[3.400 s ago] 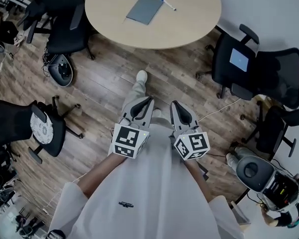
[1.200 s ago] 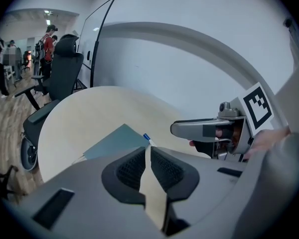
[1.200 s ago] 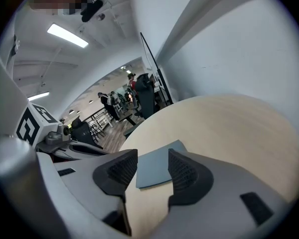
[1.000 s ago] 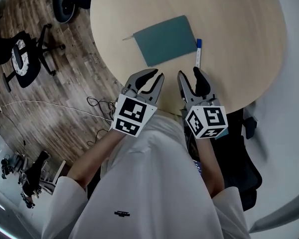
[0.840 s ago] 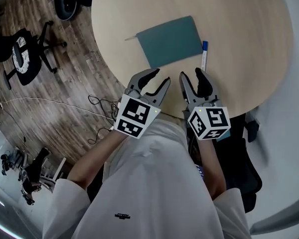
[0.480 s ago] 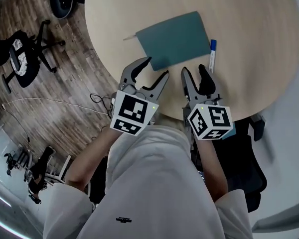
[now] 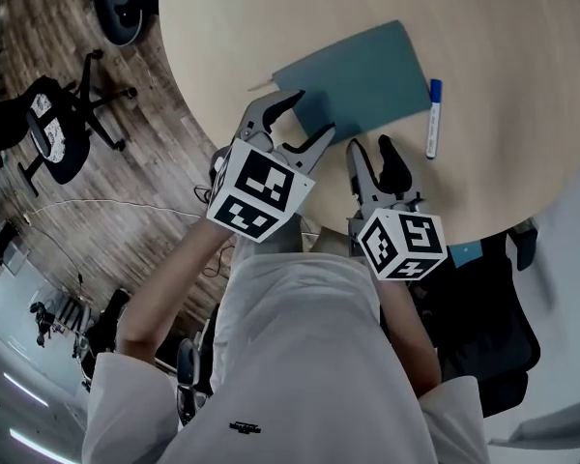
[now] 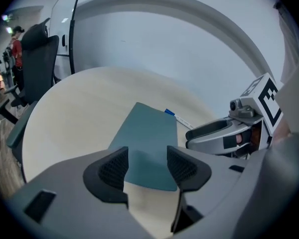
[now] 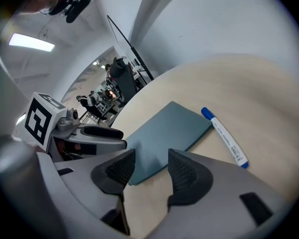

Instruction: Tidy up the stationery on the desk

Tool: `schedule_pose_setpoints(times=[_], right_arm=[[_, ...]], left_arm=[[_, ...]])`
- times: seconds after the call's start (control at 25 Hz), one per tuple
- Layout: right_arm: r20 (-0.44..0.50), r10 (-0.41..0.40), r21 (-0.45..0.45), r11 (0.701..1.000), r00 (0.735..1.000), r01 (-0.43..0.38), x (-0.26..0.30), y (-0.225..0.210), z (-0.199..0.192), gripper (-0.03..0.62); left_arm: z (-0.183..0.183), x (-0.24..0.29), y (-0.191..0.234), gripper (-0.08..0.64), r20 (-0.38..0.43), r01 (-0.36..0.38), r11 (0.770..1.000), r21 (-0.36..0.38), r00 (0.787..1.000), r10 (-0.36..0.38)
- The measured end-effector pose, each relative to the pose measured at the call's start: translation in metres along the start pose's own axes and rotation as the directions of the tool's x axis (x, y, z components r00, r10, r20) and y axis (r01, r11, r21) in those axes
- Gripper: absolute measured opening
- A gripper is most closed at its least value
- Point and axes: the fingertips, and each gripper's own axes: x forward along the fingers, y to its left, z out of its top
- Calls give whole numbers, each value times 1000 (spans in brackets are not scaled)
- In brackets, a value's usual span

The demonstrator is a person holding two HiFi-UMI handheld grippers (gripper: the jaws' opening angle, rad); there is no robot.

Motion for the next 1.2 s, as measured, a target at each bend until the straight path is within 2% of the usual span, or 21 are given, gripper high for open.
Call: schedule_pose_setpoints(times=[0.24, 0.56, 0.88, 1.08, 1.2], right_arm=[[-6, -36, 86, 996, 999, 37, 11, -7, -4, 218], [-35, -75, 204, 976, 997, 80, 30, -20, -14, 218], [-30, -149, 223, 963, 988, 152, 40, -31, -8, 213], [-21, -190, 228, 955, 982, 190, 36, -39, -9, 147], [-4, -209, 192, 960, 978, 206, 32, -38, -4, 133]], left_arm=[[9, 11, 20, 264, -46, 16, 998, 58, 999, -14], [4, 36, 47, 276, -123, 37, 992, 119, 992, -22], [2, 51, 53, 281, -87, 34, 997, 73, 996, -27], [2, 52, 51, 279, -87, 17, 998, 62, 996, -11], [0, 48, 50, 276, -82, 4, 999, 53, 997, 1]])
